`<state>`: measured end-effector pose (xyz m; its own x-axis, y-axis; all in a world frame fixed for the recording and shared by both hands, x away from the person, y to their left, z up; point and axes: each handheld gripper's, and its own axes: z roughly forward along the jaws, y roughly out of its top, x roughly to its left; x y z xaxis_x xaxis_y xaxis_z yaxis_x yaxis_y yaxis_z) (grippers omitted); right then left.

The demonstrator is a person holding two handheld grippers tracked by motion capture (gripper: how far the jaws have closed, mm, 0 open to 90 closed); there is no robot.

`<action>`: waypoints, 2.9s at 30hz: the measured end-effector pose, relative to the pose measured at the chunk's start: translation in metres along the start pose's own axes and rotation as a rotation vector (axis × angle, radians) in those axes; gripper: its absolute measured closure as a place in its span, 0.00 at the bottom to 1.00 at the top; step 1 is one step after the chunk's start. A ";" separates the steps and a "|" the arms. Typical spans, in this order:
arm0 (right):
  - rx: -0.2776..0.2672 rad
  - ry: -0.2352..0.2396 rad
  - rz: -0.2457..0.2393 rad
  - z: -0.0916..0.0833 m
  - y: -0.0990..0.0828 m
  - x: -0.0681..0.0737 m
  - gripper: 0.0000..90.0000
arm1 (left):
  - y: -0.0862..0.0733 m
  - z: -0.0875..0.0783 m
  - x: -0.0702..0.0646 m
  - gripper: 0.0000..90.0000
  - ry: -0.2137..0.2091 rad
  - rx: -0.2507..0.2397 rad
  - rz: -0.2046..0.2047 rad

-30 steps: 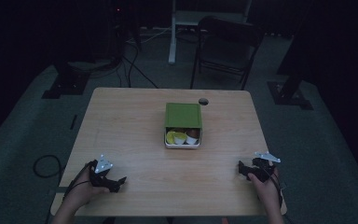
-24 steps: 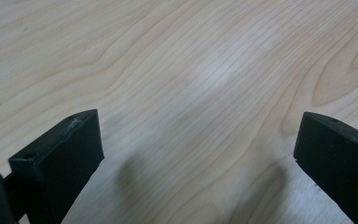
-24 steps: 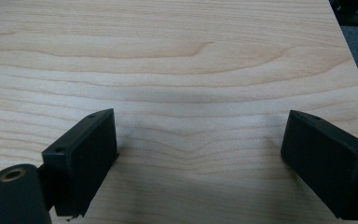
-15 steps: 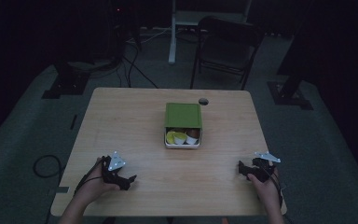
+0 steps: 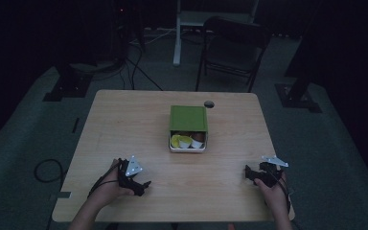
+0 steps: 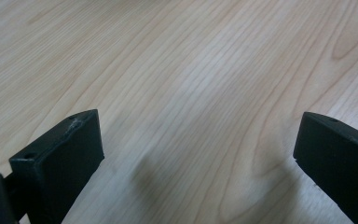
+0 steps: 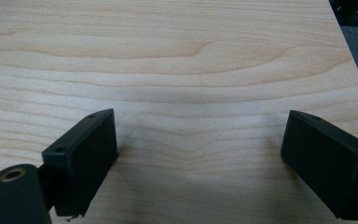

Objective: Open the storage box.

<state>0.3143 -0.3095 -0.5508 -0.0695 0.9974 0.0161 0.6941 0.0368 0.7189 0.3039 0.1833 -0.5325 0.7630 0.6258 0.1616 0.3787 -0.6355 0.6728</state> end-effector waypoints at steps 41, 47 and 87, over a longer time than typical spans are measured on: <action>-0.001 0.000 -0.001 0.000 0.000 0.000 0.11 | 0.076 0.034 -0.041 0.09 0.100 -0.182 0.303; 0.000 0.000 0.000 0.000 0.000 0.000 0.11 | 0.086 0.041 -0.045 0.14 0.151 -0.242 0.351; -0.001 0.000 0.000 0.000 0.000 0.000 0.11 | 0.113 0.094 -0.072 0.63 0.291 -0.314 0.740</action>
<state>0.3143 -0.3096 -0.5509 -0.0701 0.9974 0.0160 0.6934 0.0372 0.7196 0.3413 0.0235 -0.5359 0.5754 0.2171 0.7885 -0.3602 -0.7983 0.4827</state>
